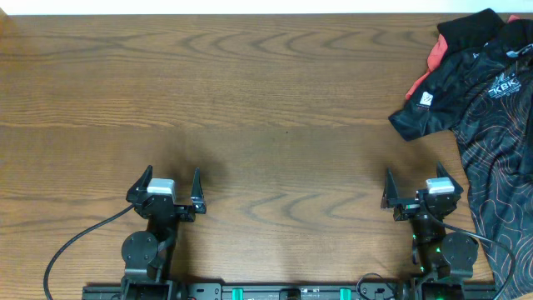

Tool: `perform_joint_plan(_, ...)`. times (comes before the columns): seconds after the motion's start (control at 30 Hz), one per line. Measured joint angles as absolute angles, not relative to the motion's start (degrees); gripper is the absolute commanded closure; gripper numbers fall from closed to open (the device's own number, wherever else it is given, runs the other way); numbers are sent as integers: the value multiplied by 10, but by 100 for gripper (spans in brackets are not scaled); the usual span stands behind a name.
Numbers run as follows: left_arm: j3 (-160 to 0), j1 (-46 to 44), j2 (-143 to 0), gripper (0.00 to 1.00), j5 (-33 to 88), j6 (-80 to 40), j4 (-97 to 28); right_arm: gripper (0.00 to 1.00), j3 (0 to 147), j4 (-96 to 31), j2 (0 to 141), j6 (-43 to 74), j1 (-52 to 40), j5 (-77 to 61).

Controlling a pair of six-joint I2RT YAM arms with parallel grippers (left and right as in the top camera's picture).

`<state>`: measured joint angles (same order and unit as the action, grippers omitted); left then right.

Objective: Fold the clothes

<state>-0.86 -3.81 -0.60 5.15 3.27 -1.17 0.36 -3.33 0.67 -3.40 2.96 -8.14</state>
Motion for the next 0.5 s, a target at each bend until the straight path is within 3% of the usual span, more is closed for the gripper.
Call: perform_joint_plan(0.5,-9,-38,-12,2,50,33,-12,1,4,-33,10,-34,30,-81)
